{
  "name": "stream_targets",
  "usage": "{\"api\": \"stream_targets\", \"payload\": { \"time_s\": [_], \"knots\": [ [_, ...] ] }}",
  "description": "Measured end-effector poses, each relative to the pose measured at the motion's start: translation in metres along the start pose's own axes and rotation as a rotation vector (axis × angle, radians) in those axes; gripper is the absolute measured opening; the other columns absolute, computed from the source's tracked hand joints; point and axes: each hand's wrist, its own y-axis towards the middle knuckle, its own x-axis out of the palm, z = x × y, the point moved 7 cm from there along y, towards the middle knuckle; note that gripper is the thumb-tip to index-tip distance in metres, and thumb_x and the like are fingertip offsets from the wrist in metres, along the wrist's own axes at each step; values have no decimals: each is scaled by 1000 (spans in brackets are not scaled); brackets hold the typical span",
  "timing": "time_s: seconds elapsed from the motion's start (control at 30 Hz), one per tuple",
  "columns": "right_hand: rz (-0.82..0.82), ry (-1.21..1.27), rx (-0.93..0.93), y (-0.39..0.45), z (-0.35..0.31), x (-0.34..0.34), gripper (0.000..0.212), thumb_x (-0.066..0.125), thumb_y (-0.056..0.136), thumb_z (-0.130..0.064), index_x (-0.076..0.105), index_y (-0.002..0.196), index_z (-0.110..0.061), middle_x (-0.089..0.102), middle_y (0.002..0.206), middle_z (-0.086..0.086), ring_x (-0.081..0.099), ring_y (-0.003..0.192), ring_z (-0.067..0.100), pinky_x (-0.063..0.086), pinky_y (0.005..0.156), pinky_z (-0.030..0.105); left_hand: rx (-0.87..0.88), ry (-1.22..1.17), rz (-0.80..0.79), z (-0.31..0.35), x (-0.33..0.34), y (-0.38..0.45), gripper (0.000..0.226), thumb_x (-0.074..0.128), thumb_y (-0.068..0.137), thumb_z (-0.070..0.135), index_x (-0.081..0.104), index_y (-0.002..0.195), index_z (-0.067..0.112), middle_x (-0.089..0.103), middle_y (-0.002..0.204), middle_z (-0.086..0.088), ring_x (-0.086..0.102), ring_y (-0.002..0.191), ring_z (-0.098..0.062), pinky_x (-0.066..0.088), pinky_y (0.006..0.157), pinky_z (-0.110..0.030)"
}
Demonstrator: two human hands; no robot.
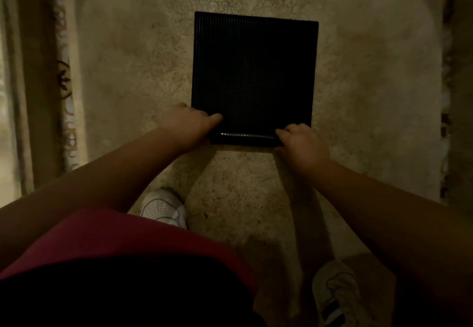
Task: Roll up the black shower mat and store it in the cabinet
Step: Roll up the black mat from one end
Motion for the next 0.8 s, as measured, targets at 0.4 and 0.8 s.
{"api": "stream_targets", "payload": {
  "time_s": [0.4,0.8],
  "knots": [
    [-14,137,25,11,15,-6,24,62,87,-33,58,104,-15,64,102,8,61,92,29,46,71,36,21,108,17,38,36,-10,63,31,98,22,-4,151,13,13,157,-24,20,142,-41,25,112,-50],
    [-50,61,51,29,22,-15,41,67,82,-33,61,119,-15,61,112,11,55,103,31,45,83,39,-88,-63,72,18,14,21,60,53,91,23,27,144,16,38,134,-23,40,118,-41,45,93,-54]
  ]
}}
